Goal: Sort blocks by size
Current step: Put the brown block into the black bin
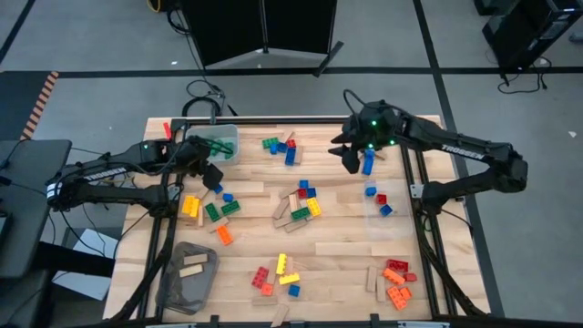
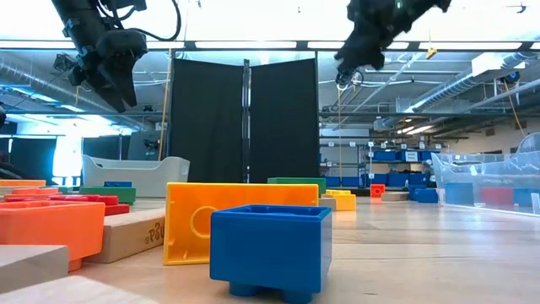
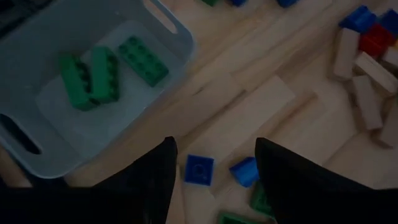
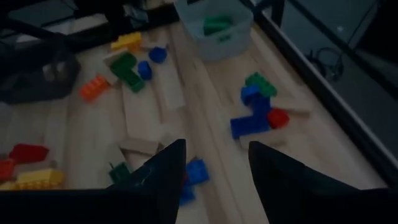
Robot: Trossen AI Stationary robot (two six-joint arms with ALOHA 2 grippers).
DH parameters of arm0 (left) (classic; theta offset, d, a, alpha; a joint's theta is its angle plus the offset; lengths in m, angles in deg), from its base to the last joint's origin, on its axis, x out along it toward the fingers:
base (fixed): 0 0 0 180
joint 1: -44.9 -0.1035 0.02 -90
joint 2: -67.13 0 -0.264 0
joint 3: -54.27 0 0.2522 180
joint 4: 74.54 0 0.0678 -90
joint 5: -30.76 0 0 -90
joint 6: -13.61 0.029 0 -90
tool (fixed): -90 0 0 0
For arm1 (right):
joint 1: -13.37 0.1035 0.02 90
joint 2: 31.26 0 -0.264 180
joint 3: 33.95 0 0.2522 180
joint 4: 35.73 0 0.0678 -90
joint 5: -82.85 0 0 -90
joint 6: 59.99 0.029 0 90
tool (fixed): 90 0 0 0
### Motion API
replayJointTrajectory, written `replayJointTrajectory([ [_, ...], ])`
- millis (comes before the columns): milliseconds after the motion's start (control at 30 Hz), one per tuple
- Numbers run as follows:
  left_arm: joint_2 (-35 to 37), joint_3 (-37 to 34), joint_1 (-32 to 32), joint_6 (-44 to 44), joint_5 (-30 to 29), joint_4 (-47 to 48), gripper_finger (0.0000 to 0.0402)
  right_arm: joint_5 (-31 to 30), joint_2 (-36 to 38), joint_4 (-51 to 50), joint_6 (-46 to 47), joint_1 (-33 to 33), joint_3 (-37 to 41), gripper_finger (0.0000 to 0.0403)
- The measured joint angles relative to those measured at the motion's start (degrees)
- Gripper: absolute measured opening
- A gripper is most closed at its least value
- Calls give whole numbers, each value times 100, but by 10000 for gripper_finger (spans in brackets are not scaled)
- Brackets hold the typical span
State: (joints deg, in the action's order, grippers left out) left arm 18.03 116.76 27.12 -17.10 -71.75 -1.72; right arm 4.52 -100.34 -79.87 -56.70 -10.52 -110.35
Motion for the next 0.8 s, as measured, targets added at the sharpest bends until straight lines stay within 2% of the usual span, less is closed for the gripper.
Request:
replayJointTrajectory([
  [100,-2,0,12,-189,18,18,223,235,0,363,13,-113,446,190],
  [267,-52,0,17,-1090,22,479,223,614,0,837,14,-139,976,188],
  [433,-283,-29,17,-1905,22,1215,223,646,0,889,14,-118,1182,189],
  [667,-652,-564,21,-1320,310,1045,223,749,0,899,-1,-45,1196,187],
  [800,-873,-909,20,-1252,276,861,223,797,0,911,-2,-47,1196,187],
])
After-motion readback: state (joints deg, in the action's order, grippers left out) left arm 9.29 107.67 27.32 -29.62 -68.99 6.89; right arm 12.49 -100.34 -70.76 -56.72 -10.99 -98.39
